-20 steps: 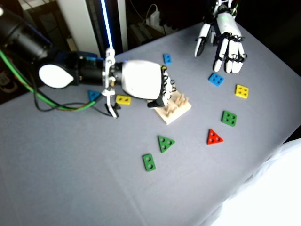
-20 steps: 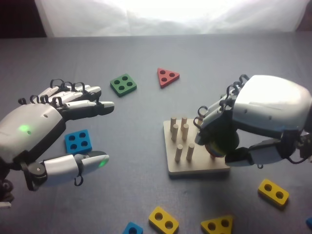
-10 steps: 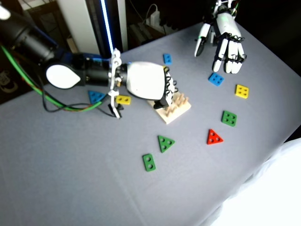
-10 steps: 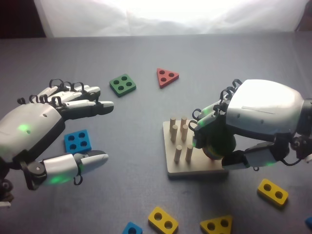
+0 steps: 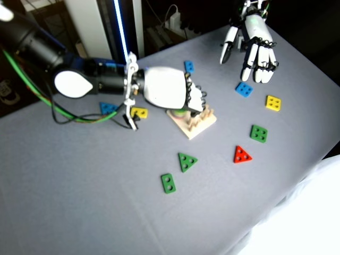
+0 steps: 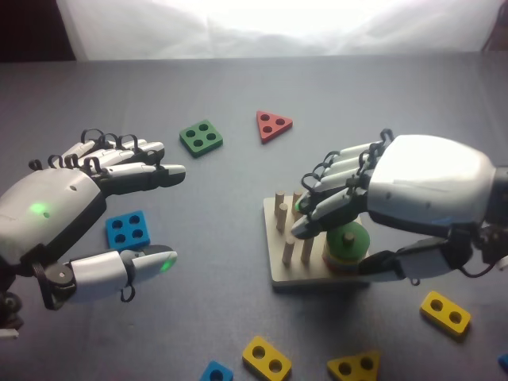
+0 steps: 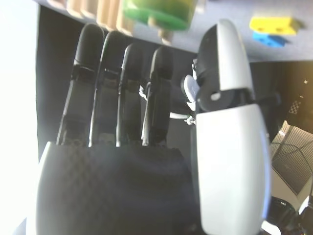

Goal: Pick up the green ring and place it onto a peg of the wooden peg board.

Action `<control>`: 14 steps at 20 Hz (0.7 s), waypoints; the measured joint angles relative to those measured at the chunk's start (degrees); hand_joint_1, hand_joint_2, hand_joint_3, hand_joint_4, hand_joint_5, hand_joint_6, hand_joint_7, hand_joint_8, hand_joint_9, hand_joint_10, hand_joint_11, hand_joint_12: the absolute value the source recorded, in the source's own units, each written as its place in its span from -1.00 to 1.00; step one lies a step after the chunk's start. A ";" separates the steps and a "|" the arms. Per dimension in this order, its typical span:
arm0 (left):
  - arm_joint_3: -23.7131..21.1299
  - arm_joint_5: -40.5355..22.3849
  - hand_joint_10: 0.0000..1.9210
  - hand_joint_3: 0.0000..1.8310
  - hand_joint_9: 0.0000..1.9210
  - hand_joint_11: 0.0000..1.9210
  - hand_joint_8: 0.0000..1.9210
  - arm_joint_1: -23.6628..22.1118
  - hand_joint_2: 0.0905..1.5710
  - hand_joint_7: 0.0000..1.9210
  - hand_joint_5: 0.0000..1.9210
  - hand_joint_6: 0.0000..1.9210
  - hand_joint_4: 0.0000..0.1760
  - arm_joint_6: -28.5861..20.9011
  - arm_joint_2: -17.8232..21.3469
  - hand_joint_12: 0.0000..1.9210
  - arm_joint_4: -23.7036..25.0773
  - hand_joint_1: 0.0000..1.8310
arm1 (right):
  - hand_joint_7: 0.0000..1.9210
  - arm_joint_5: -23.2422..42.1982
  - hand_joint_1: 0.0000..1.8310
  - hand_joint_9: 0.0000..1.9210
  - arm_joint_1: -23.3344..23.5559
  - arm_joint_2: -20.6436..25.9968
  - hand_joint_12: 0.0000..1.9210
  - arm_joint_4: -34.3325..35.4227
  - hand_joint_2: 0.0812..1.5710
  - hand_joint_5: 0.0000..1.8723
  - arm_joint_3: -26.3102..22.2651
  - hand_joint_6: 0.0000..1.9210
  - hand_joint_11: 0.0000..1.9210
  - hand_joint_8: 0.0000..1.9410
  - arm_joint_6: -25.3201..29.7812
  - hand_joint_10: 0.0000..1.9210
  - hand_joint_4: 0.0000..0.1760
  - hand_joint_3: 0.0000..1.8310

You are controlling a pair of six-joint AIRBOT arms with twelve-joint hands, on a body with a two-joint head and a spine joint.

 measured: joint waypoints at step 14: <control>-1.55 -13.38 -0.99 -1.00 -0.69 -1.00 -1.00 0.00 0.35 -0.62 -0.46 -0.99 -1.00 -0.44 0.74 -0.20 -2.71 -0.04 | -0.25 32.37 0.02 -0.25 -12.13 10.64 -0.24 30.05 0.59 -0.28 -5.66 0.20 -0.56 -1.00 -3.74 -0.98 -1.00 -1.00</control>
